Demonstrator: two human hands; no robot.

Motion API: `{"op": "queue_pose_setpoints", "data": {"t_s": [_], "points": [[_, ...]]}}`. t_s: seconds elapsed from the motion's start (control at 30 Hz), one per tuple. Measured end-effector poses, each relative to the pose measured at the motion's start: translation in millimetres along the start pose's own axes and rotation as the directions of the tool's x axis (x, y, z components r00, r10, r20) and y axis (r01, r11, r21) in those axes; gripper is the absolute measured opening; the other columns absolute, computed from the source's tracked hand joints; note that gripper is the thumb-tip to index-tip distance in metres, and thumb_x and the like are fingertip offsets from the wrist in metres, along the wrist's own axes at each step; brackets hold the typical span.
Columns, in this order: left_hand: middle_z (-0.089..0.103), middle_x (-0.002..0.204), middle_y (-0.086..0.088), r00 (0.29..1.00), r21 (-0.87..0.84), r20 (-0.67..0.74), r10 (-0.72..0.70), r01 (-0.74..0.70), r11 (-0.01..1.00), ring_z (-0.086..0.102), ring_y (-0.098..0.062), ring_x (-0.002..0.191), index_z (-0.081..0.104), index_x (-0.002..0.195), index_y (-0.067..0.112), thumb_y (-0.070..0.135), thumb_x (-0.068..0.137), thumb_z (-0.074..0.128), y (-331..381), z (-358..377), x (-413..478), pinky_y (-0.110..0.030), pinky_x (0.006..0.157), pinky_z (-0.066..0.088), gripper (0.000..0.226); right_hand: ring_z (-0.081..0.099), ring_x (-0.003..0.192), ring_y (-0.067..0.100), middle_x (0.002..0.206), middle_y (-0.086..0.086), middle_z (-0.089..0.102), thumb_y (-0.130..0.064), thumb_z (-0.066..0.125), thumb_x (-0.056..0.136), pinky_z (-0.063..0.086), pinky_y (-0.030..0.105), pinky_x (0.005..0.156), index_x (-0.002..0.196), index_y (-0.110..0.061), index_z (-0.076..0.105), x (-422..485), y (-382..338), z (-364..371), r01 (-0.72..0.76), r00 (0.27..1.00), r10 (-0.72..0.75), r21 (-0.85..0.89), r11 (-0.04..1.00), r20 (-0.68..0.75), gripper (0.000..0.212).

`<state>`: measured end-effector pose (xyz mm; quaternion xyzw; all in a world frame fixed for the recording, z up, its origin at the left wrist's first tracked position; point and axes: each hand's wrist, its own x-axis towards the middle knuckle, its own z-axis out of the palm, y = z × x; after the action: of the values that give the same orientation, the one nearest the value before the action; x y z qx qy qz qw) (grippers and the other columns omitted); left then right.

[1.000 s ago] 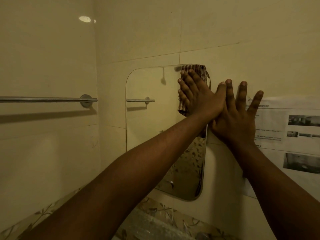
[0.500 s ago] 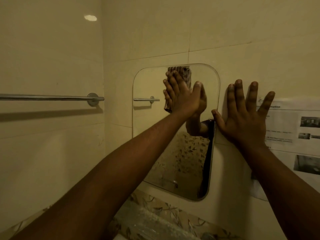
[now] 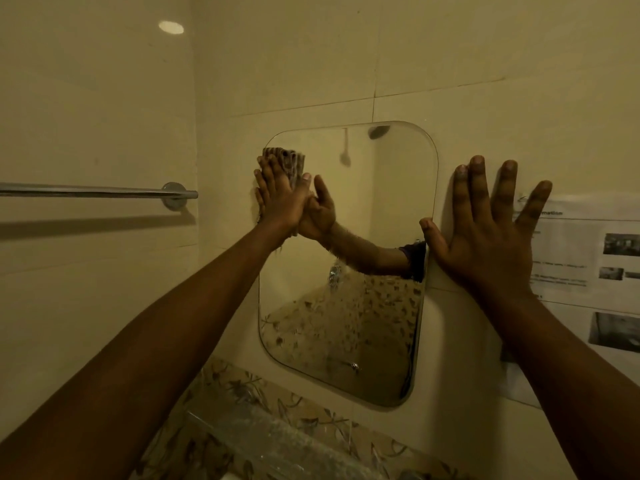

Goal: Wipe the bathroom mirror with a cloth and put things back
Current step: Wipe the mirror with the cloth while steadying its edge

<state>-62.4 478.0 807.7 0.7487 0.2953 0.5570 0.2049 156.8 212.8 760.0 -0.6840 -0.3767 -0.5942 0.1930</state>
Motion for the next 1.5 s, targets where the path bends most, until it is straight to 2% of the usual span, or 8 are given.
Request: {"op": "queue_pose_setpoints", "data": {"t_s": [0.4, 0.57, 0.73, 0.97, 1.03, 1.13, 1.33, 1.5], "points": [[-0.023, 0.175, -0.006, 0.995, 0.018, -0.097, 0.011, -0.009, 1.000, -0.022, -0.026, 0.162, -0.014, 0.167, 0.016, 0.066, 0.100, 0.043, -4.2, 8.3, -20.2, -0.051, 0.131, -0.013, 0.101, -0.005, 0.168, 0.046, 0.184, 0.012, -0.009, -0.074, 0.024, 0.107, -0.003, 0.078, 0.126, 0.176, -0.012, -0.001, -1.0, -1.2, 1.0, 0.008, 0.999, -0.009, -0.032, 0.999, -0.033, 0.096], [-0.029, 0.173, -0.008, 0.995, 0.054, -0.026, 0.092, -0.091, 0.994, -0.028, -0.027, 0.160, -0.019, 0.166, 0.016, 0.070, 0.097, 0.037, 28.4, 29.5, -48.8, -0.051, 0.130, -0.016, 0.105, -0.004, 0.168, 0.046, 0.184, 0.013, -0.008, -0.075, 0.022, 0.107, -0.002, 0.077, 0.127, 0.176, -0.012, -0.001, -0.4, -2.2, -0.5, 0.002, 0.999, -0.003, -0.029, 1.000, -0.032, 0.097], [-0.036, 0.170, -0.004, 0.998, 0.053, 0.018, 0.052, -0.053, 0.997, -0.034, -0.024, 0.157, -0.025, 0.164, 0.018, 0.075, 0.097, 0.038, 63.1, 53.2, -72.5, -0.051, 0.129, -0.019, 0.109, -0.004, 0.169, 0.046, 0.184, 0.013, -0.009, -0.074, 0.019, 0.107, -0.002, 0.076, 0.127, 0.176, -0.012, -0.001, 0.1, -2.2, -1.7, 0.002, 1.000, -0.002, -0.014, 1.000, -0.029, 0.095], [-0.057, 0.156, 0.002, 0.987, 0.092, 0.119, 0.104, -0.115, 0.989, -0.046, -0.023, 0.150, -0.040, 0.155, 0.024, 0.089, 0.086, 0.033, 99.0, 84.9, -110.9, -0.049, 0.123, -0.029, 0.119, -0.001, 0.169, 0.042, 0.184, 0.013, 0.003, -0.054, 0.018, 0.114, -0.003, 0.073, 0.129, 0.176, -0.009, 0.005, -0.9, -4.4, -3.8, -0.017, 0.998, 0.019, 0.034, 0.999, -0.061, 0.077], [-0.065, 0.145, 0.006, 0.985, 0.095, 0.122, 0.119, -0.131, 0.987, -0.049, -0.023, 0.148, -0.042, 0.153, 0.026, 0.084, 0.088, 0.037, 112.7, 99.0, -123.9, -0.045, 0.118, -0.033, 0.118, 0.002, 0.170, 0.041, 0.184, 0.015, 0.009, -0.047, 0.024, 0.114, -0.002, 0.072, 0.130, 0.175, -0.007, 0.006, -1.7, -4.7, -4.5, -0.023, 0.996, 0.028, 0.062, 0.998, -0.083, 0.076], [-0.057, 0.155, 0.003, 0.992, 0.056, 0.094, 0.080, -0.085, 0.995, -0.050, -0.021, 0.148, -0.034, 0.159, 0.023, 0.071, 0.093, 0.038, 129.5, 114.8, -136.2, -0.044, 0.117, -0.035, 0.109, 0.009, 0.169, 0.041, 0.181, 0.019, 0.017, -0.040, 0.034, 0.112, 0.001, 0.070, 0.131, 0.174, -0.003, 0.010, -3.0, -4.9, -6.6, -0.036, 0.991, 0.052, 0.125, 0.992, -0.123, 0.076], [-0.057, 0.153, 0.009, 0.991, 0.037, 0.095, 0.098, -0.102, 0.994, -0.053, -0.013, 0.145, -0.032, 0.160, 0.025, 0.071, 0.098, 0.011, 143.2, 129.0, -156.2, -0.037, 0.111, -0.042, 0.088, 0.026, 0.165, 0.043, 0.174, 0.025, 0.034, -0.034, 0.040, 0.112, 0.010, 0.068, 0.132, 0.169, 0.004, 0.026, -6.4, -5.6, -10.3, -0.057, 0.971, 0.115, 0.266, 0.962, -0.208, 0.069], [-0.048, 0.162, 0.010, 0.982, 0.023, 0.078, 0.175, -0.177, 0.984, -0.047, -0.012, 0.149, -0.032, 0.160, 0.028, 0.081, 0.092, -0.010, 137.6, 132.3, -167.7, -0.033, 0.111, -0.043, 0.089, 0.027, 0.164, 0.046, 0.173, 0.026, 0.035, -0.031, 0.038, 0.114, 0.011, 0.068, 0.131, 0.168, 0.003, 0.029, -6.9, -3.5, -9.6, -0.054, 0.973, 0.110, 0.263, 0.963, -0.202, 0.065]]}}
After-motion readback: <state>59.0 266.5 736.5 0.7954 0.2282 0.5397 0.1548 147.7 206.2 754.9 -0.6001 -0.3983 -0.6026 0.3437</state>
